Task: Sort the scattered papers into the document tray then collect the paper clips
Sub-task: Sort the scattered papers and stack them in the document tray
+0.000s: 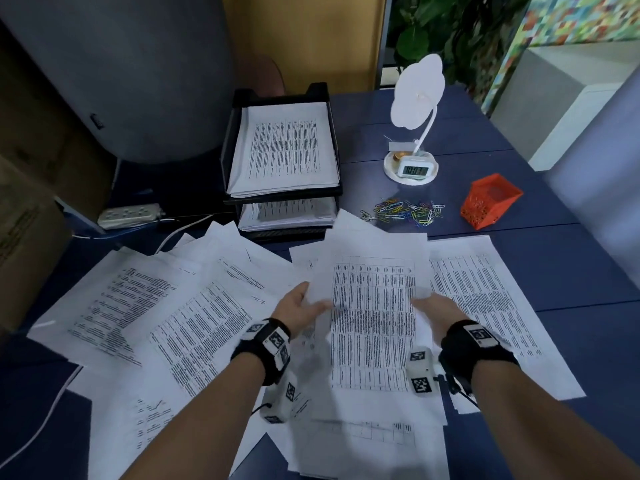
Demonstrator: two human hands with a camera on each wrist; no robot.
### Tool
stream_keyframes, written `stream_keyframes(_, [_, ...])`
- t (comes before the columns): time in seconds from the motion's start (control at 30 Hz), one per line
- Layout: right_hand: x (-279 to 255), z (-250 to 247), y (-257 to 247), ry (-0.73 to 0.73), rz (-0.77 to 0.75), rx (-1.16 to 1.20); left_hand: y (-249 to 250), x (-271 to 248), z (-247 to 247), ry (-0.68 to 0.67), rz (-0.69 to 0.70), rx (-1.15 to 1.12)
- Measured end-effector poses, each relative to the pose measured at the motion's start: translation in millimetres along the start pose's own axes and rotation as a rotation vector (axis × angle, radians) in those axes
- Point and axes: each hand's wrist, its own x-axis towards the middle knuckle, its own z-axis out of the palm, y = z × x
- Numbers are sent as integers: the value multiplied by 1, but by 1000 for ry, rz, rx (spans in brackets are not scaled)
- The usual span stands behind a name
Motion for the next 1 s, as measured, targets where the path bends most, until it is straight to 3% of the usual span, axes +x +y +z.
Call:
stream_keyframes(0.1, [-20,6,-13,45,-10,143,-2,3,14,-7,42,15])
stream_keyframes(0.17, [-25,7,-20,30,-21,343,7,0,12,29,90,-90])
stream_keyframes(0.3, [-34,4,-39,54,-178,413,33,-3,-10,125,246,-216])
stream_keyframes(0.4, [-47,4,-69,28,-384,370,53,-1,-23,205,354,-256])
stream_keyframes(0.6, [-65,9,-120,192,-660,514,93,-4,-39,324,577,-281])
stream_keyframes(0.87, [-63,18,-132,118,-681,542,99,7,-46,358,552,-469])
stream_keyframes(1.0, [-60,21,-132,90,-660,542,98,18,-51,285,457,-489])
